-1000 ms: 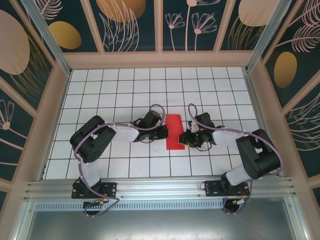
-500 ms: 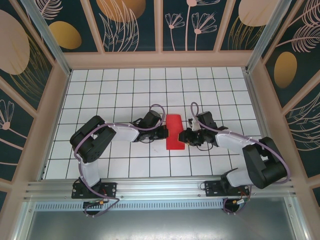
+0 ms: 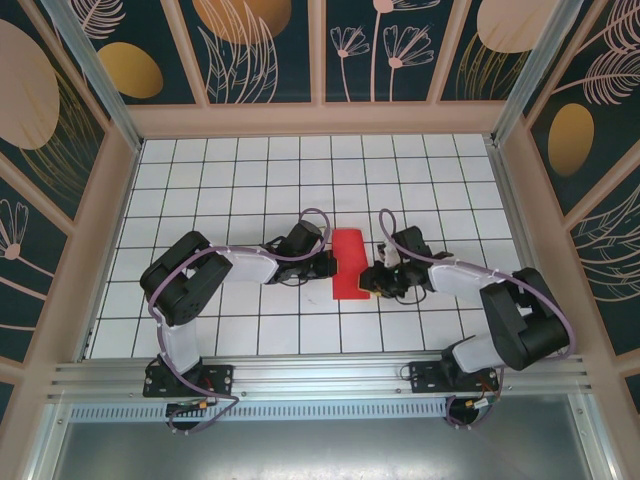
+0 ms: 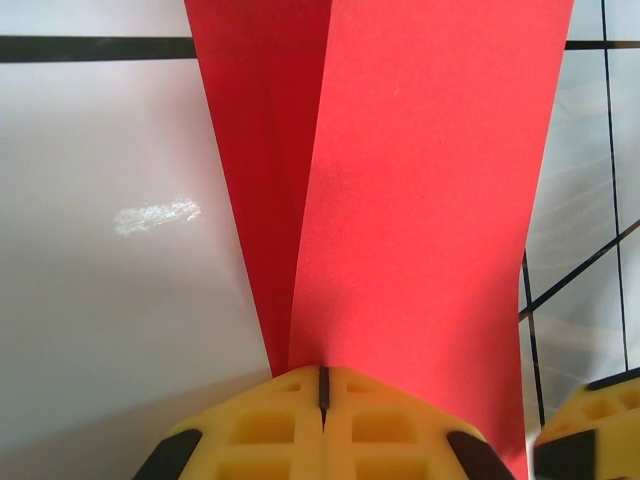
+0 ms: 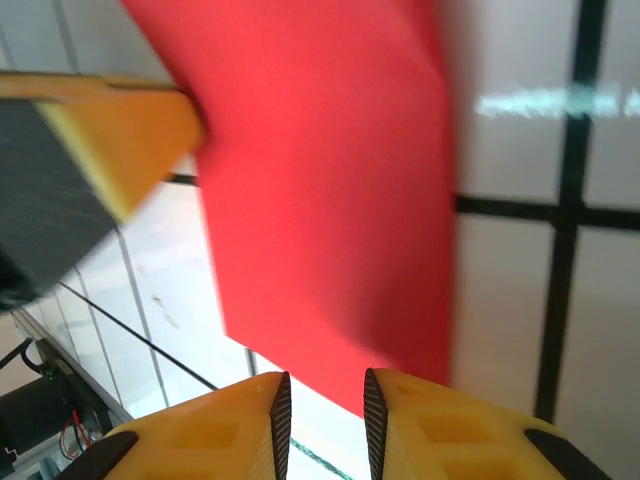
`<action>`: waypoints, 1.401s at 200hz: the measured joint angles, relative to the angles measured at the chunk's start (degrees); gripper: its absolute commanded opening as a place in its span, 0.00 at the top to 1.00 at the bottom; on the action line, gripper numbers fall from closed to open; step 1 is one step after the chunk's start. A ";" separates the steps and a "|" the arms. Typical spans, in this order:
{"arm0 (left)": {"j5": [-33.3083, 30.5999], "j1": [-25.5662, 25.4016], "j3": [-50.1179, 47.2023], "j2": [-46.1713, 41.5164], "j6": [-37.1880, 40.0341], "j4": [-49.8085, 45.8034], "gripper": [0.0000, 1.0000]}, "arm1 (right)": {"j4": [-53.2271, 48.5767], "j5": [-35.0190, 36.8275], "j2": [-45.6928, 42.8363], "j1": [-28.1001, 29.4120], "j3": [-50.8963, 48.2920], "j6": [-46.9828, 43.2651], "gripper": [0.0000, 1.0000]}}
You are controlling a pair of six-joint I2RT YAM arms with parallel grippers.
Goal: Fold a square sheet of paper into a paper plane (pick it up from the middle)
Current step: Fold the square sheet of paper in half at the center of the table.
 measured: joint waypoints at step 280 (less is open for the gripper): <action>-0.11 0.00 0.00 0.09 1.27 0.00 1.00 | 5.49 -4.68 20.68 -7.37 14.14 -4.07 0.74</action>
